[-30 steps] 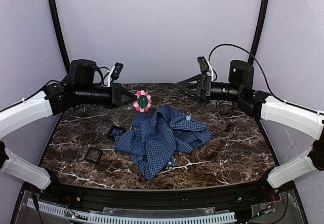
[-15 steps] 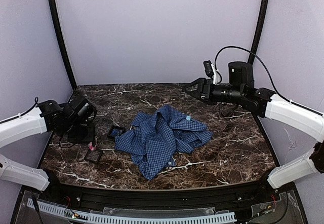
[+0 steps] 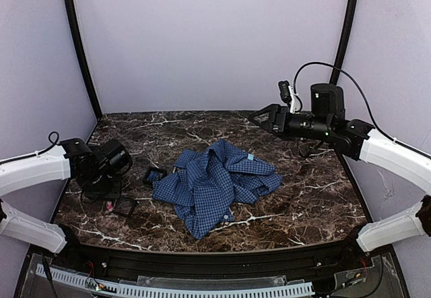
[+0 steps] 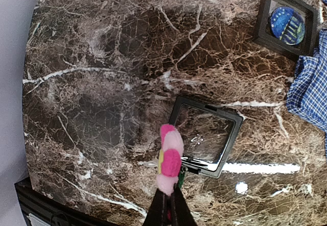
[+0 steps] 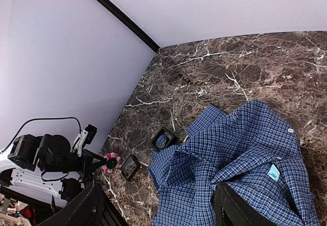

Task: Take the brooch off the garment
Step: Place the brooch in the brooch box, then reset both arms

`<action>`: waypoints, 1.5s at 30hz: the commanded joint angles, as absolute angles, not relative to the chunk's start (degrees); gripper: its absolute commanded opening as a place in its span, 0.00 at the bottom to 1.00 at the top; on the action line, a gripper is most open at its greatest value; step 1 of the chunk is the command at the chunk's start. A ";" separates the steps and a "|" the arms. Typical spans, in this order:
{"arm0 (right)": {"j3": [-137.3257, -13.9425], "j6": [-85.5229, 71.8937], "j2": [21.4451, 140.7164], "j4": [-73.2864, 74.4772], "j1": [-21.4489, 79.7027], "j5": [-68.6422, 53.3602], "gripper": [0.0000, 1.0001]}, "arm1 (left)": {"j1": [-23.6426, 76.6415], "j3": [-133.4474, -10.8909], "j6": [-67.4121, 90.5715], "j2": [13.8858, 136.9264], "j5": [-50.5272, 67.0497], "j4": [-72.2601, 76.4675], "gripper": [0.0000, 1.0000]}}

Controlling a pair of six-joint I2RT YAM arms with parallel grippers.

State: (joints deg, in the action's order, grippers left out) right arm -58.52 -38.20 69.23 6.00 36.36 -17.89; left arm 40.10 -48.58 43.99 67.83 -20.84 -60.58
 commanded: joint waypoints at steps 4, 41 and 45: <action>-57.31 -38.67 67.29 5.83 36.21 -16.36 0.74 | 39.99 -48.44 43.49 72.44 -22.01 -59.10 0.01; -57.06 -28.56 70.95 13.27 25.58 -14.16 0.99 | 29.59 -48.22 30.21 69.05 -3.82 -40.15 0.99; -54.86 -25.54 71.87 12.71 16.33 -14.57 0.99 | 19.29 -48.34 26.31 67.69 -1.99 -36.79 0.99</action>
State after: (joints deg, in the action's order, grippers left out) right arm -55.99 -30.52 71.37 12.34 23.42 -14.98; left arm 26.89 -47.94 31.88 70.11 -3.73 -41.01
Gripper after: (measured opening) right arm 0.987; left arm 0.987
